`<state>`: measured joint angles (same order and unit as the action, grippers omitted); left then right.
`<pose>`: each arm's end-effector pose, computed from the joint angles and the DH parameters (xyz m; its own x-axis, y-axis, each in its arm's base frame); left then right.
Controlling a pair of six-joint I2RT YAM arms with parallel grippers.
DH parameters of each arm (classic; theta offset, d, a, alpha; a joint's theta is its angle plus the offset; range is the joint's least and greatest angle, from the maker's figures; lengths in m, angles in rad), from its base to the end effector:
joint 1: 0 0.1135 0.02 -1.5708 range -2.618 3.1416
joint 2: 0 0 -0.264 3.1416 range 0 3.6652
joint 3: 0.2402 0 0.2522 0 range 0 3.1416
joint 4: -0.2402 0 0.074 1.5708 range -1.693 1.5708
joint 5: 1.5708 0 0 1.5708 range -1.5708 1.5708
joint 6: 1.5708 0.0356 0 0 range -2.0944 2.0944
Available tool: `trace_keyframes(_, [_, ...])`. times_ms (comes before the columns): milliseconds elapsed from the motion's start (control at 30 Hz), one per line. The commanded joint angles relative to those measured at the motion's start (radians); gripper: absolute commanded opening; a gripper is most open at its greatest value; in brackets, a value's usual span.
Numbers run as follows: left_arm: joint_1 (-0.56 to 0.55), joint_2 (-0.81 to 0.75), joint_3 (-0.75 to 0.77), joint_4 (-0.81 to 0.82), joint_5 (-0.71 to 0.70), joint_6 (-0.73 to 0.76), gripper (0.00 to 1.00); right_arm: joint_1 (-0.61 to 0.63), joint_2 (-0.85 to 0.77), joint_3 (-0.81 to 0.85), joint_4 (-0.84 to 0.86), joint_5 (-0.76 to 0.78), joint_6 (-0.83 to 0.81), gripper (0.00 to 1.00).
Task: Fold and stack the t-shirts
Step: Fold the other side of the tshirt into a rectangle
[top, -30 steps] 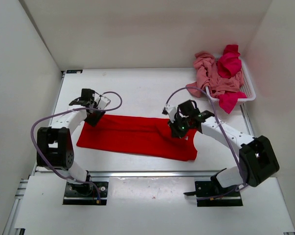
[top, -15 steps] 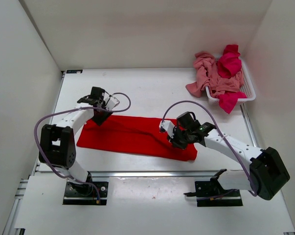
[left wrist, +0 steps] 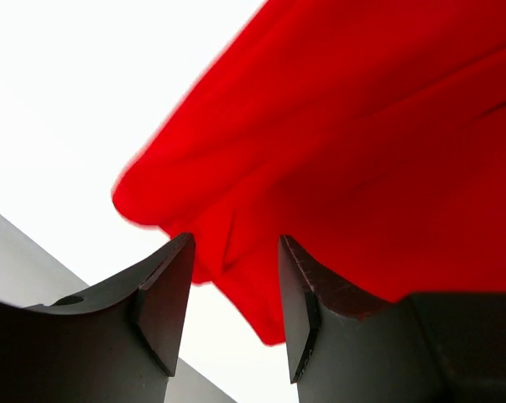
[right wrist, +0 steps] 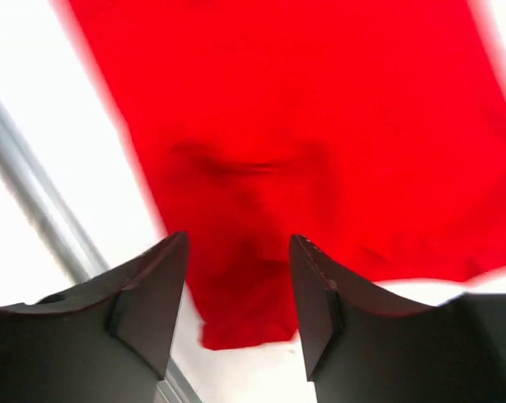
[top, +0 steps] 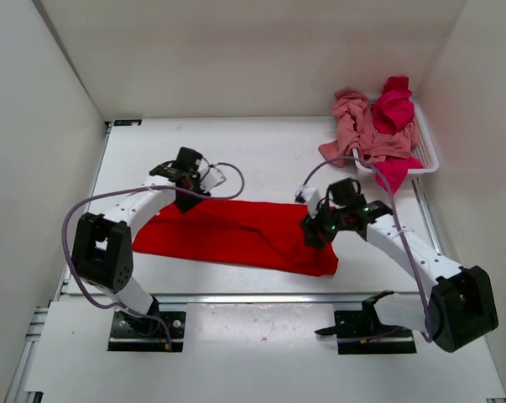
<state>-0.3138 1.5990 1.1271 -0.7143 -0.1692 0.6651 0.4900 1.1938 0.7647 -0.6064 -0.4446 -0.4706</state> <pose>0.3004 -0.0912 0.2184 -0.5431 0.8158 -0.1989 0.7363 0.5765 0.3544 0.1910 0.1192 0.2203 -0.3960 -0.6751 -0.6224 -0.8953 0.4344 0.0984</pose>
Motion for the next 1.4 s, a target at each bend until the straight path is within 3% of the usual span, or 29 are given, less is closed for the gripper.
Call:
trace_keyframes(0, [-0.163,-0.028,0.106,-0.001,0.036,-0.005,0.55,-0.134,-0.002,0.103,0.048,-0.032,0.166,0.50])
trace_keyframes(167, [-0.365,0.070,0.235,0.003,0.164,-0.056,0.56,-0.194,0.075,0.102,0.057,0.090,0.262,0.47])
trace_keyframes(333, [-0.490,0.238,0.391,-0.007,0.284,-0.139,0.56,-0.136,0.047,0.044,0.027,0.034,0.239,0.48])
trace_keyframes(500, [-0.446,0.397,0.516,0.004,0.459,-0.313,0.55,-0.097,0.042,-0.018,0.043,-0.051,0.268,0.49])
trace_keyframes(800, [-0.349,0.388,0.419,0.059,0.671,-0.475,0.53,-0.048,0.056,-0.065,0.082,-0.063,0.332,0.50])
trace_keyframes(1033, [-0.366,0.372,0.378,0.071,0.567,-0.484,0.56,-0.079,0.073,-0.119,0.111,0.069,0.369,0.47])
trace_keyframes(1167, [-0.366,0.358,0.326,0.084,0.501,-0.496,0.56,-0.041,0.072,-0.128,0.120,0.038,0.372,0.38])
trace_keyframes(1233, [-0.349,0.365,0.312,0.084,0.493,-0.493,0.56,-0.042,0.075,-0.134,0.129,0.015,0.388,0.17])
trace_keyframes(1300, [-0.340,0.355,0.300,0.085,0.481,-0.487,0.56,-0.062,0.079,-0.131,0.129,-0.008,0.386,0.04])
trace_keyframes(1367, [-0.341,0.342,0.286,0.082,0.459,-0.472,0.56,-0.080,0.075,-0.137,0.109,-0.022,0.376,0.00])
